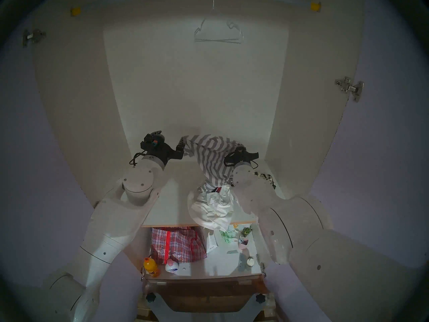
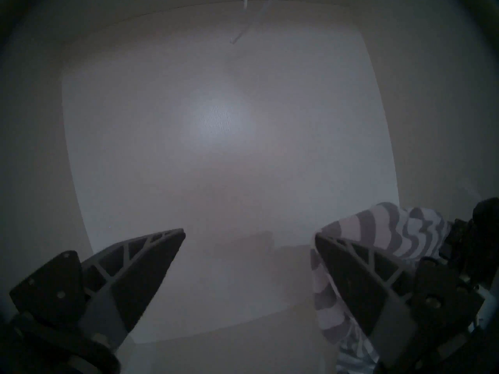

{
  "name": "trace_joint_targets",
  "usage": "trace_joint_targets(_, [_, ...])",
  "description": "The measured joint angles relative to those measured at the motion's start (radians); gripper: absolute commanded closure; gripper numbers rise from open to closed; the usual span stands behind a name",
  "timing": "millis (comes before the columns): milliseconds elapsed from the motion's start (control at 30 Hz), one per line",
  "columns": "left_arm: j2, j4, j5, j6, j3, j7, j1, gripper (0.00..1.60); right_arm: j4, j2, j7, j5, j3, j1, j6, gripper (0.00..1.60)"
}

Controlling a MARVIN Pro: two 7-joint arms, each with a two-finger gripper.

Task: Sort tops into two piles: light colors and dark colors

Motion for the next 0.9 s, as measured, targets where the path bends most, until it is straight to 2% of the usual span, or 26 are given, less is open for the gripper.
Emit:
trace_joint_targets(300, [0.003,-0.004,-0.031,-0.024,-0.004,-0.011,0.014,0.00,0.014,0.049,-0.007,0.000,0.008,0.036,0.046,1.60])
trace_joint_targets(633, [0.006,-0.005,-0.050,-0.036,-0.004,-0.013,0.016,0.00,0.022,0.130,-0.029,0.016,0.055,0.097,0.097,1.60])
trace_joint_targets(900, [0.012,-0.007,-0.059,-0.047,-0.004,-0.017,0.018,0.00,0.034,0.147,-0.030,0.035,0.088,0.125,0.154,1.60])
